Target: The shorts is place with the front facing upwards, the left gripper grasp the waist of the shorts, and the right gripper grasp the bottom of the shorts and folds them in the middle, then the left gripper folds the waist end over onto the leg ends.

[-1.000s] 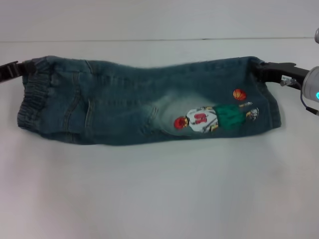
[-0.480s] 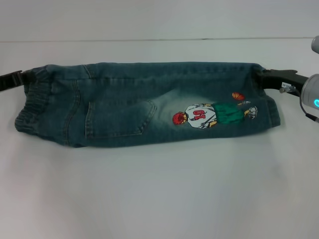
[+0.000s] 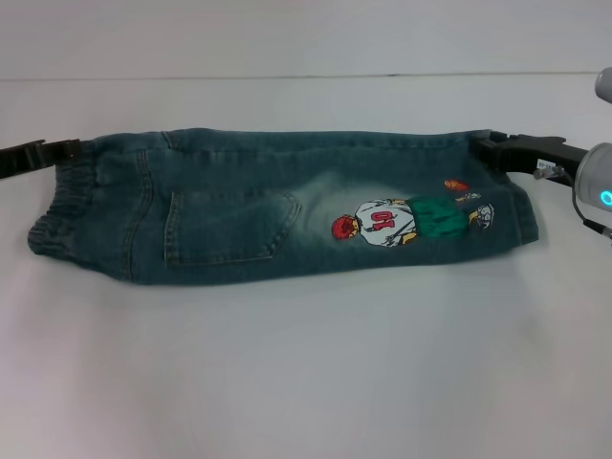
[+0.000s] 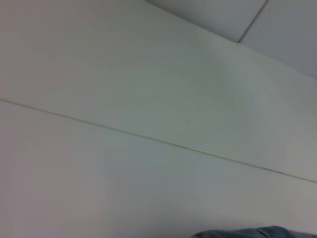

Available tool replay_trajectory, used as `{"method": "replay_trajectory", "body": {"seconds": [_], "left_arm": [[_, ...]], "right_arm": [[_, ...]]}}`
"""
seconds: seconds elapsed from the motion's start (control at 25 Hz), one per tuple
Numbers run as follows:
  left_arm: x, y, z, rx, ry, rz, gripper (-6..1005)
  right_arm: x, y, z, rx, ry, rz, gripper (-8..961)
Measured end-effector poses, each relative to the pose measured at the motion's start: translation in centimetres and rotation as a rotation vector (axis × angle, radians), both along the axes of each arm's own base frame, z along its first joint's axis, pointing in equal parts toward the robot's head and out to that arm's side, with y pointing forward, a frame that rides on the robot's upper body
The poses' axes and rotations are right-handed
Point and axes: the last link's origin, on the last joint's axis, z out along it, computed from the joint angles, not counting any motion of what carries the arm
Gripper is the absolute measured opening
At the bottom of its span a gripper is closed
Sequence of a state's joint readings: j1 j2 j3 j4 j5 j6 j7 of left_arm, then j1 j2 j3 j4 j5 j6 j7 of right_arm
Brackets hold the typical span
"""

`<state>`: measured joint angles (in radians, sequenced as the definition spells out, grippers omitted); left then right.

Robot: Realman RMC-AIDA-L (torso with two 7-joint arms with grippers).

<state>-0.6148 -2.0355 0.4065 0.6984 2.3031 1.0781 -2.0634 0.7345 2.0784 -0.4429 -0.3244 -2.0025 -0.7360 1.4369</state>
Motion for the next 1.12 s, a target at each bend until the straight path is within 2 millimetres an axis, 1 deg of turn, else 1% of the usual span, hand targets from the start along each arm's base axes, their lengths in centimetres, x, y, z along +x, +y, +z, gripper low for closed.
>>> {"method": "replay_trajectory", "body": {"seconds": [0.2,0.28,0.4,0.6,0.64,0.76,0.88,0.92,1.0,1.08,1.12], "left_arm": [[-0.6,-0.6,0.9,0.012,0.014,0.004,360],[-0.6,-0.8,1.1,0.010,0.012,-0.001,428],[-0.2,-1.7,1.9,-0.028,-0.012,-0.052,531],[1.1,-3.5,3.3,-0.083,-0.076,-0.196,731],[1.2,-3.7,3.4,-0.091,-0.081,-0.214,772],[1.7,-4.6,3.8,-0.143,-0.080,-0.283,952],[1.4,-5.1,3.5,-0.204,-0.033,-0.298,951],[1.0,-5.1,3.4,-0.223,0.004,-0.284,951],[0.0,-5.0,3.2,-0.244,0.074,-0.245,951],[-1.3,-4.8,3.1,-0.271,0.167,-0.186,950],[-1.5,-4.7,3.2,-0.273,0.183,-0.175,950]], "right_arm": [[0.2,-0.4,0.5,-0.009,0.039,0.000,316],[0.2,-0.7,1.0,-0.017,0.073,0.010,402],[0.0,-1.3,2.0,-0.034,0.138,0.048,530],[-1.4,-3.3,3.9,-0.121,0.273,0.200,773],[-1.8,-4.0,4.3,-0.155,0.303,0.246,796],[-3.1,-6.0,5.2,-0.269,0.367,0.375,865],[-4.3,-8.3,5.8,-0.420,0.414,0.501,933],[-4.6,-8.8,5.9,-0.457,0.423,0.530,956],[-5.1,-9.7,6.0,-0.519,0.436,0.573,954],[-5.3,-10.2,6.0,-0.559,0.441,0.592,952],[-5.3,-10.3,5.9,-0.571,0.441,0.593,951]]}}
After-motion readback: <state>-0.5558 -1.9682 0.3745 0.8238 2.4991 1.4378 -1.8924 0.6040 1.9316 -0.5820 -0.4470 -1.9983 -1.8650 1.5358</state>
